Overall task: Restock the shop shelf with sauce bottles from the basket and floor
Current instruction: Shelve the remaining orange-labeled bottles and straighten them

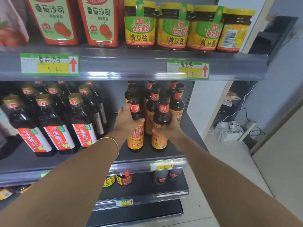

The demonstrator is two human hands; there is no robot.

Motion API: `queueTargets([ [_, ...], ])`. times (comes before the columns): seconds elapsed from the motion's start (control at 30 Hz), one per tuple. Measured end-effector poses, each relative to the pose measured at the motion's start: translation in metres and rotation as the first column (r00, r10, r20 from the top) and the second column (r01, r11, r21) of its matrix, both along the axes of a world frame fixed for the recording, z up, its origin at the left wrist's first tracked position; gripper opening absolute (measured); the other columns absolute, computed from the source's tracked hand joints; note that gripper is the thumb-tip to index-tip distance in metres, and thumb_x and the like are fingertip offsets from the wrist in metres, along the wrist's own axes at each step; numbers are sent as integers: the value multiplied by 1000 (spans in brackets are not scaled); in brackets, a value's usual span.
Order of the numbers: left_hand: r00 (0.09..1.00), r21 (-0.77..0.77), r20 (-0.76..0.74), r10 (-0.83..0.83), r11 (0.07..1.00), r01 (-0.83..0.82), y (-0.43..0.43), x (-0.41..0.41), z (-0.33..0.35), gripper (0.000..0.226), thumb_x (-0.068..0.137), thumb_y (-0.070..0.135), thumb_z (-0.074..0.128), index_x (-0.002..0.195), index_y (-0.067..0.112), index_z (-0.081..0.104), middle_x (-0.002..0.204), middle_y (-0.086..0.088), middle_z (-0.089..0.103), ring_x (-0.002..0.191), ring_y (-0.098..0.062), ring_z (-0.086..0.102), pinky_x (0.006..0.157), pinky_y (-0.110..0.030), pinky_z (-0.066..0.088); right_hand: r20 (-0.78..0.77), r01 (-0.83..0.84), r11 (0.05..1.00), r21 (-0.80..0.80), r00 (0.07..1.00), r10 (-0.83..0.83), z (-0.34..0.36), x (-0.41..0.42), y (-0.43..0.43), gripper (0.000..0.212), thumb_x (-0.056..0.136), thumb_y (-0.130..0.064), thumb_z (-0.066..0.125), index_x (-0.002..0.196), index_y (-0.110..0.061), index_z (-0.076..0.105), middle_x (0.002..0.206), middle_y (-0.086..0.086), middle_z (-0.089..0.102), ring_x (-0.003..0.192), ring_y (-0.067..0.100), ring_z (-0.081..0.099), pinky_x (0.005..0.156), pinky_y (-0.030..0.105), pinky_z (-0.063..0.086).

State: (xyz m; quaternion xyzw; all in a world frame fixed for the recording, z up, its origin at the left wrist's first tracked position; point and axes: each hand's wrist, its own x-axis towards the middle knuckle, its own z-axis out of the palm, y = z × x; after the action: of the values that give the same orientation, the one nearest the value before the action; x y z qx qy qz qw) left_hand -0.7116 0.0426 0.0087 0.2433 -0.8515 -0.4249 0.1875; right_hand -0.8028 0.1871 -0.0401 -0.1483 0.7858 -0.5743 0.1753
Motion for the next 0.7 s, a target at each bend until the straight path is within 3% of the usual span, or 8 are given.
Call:
queueTargets([
  [0.1, 999, 3, -26, 20, 1000, -20, 2, 0, -4, 61, 71, 20, 75, 122, 16, 41, 116, -10, 44, 114, -32, 49, 98, -50, 43, -91, 296, 952, 81, 953, -289, -23, 15, -16, 95, 58, -30, 86, 132, -27, 26, 136, 4, 39, 125, 30, 44, 100, 53, 43],
  [0.17, 999, 14, -25, 20, 1000, -20, 2, 0, -7, 65, 69, 21, 76, 123, 18, 40, 118, -11, 43, 114, -31, 48, 98, -49, 43, -153, 363, 931, 24, 922, -356, -32, 18, -19, 80, 59, -29, 85, 120, -26, 33, 127, 3, 50, 116, 29, 54, 93, 48, 48],
  [0.27, 1000, 29, -10, 11, 1000, -11, 0, 1, -13, 62, 71, 21, 75, 122, 19, 40, 118, -11, 42, 113, -31, 49, 98, -46, 43, -124, 186, 982, 7, 975, -184, -30, 9, -11, 66, 65, -21, 83, 110, -31, 36, 110, -8, 57, 108, 21, 58, 86, 35, 48],
  [0.4, 1000, 25, -11, -9, 1000, 10, -2, 3, -13, 57, 72, 21, 73, 120, 22, 42, 105, -1, 38, 112, -28, 49, 97, -46, 44, 76, -210, 977, 23, 975, 208, -18, -8, 4, 80, 69, -10, 81, 135, -22, 36, 127, 2, 58, 122, 23, 52, 106, 51, 38],
  [0.5, 1000, 24, -9, -8, 1000, 8, -2, 4, -13, 59, 71, 22, 74, 121, 22, 42, 106, 0, 39, 113, -27, 49, 96, -43, 44, 144, -261, 965, -10, 955, 260, -22, -6, 3, 91, 70, -6, 79, 141, -26, 26, 131, 3, 55, 125, 24, 49, 109, 54, 33],
  [0.6, 999, 82, -38, 5, 997, -2, 1, 6, -17, 71, 69, 17, 76, 127, 21, 36, 124, -6, 45, 119, -26, 47, 99, -44, 42, 96, -71, 996, 48, 993, 66, -40, 12, -8, 105, 61, -14, 86, 141, -27, 19, 135, 4, 45, 126, 25, 46, 107, 52, 37],
  [0.7, 999, 110, -47, 4, 994, 1, 5, 8, -24, 71, 71, 13, 74, 128, 21, 34, 126, -6, 52, 119, -27, 50, 99, -49, 43, -32, 162, 983, 86, 987, -160, -52, 21, -16, 88, 61, -26, 85, 129, -24, 30, 128, 4, 52, 116, 25, 54, 97, 44, 47],
])
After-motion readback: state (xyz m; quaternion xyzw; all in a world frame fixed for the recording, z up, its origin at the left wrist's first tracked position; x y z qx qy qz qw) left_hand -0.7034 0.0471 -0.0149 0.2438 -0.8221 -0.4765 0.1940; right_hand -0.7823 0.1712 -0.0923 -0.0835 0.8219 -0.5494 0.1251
